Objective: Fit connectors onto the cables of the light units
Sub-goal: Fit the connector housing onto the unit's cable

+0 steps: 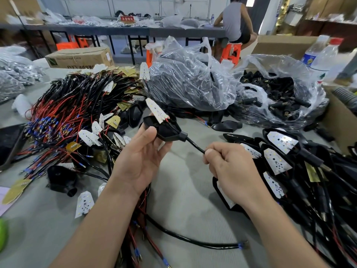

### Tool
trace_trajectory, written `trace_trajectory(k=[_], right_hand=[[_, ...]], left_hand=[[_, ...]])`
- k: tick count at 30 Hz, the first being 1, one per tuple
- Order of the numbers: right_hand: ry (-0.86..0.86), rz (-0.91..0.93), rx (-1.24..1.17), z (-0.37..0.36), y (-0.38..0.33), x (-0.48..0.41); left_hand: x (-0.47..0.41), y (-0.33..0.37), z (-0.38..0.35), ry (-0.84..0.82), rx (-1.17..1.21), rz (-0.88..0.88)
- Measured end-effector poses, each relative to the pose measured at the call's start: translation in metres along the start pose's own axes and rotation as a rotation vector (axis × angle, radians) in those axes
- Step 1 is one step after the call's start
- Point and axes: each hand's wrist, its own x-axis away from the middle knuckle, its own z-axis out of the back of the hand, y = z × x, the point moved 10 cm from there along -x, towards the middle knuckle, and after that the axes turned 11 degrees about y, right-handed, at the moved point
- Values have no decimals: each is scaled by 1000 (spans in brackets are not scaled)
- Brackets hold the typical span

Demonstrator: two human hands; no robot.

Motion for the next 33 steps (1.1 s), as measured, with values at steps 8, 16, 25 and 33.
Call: trace_trajectory(k=[8, 16, 25, 33], right_hand=[[18, -7, 30, 6, -1, 1], [153, 128, 214, 21, -14, 2], [546, 219, 464, 57, -32, 6], [548, 159, -148, 56, -20, -4]], left_hand=[[-5, 12, 13, 78, 30, -63], [-7, 14, 28, 180, 78, -29], [-5, 18, 54, 429, 109, -77], [2, 16, 31, 237, -107, -41]])
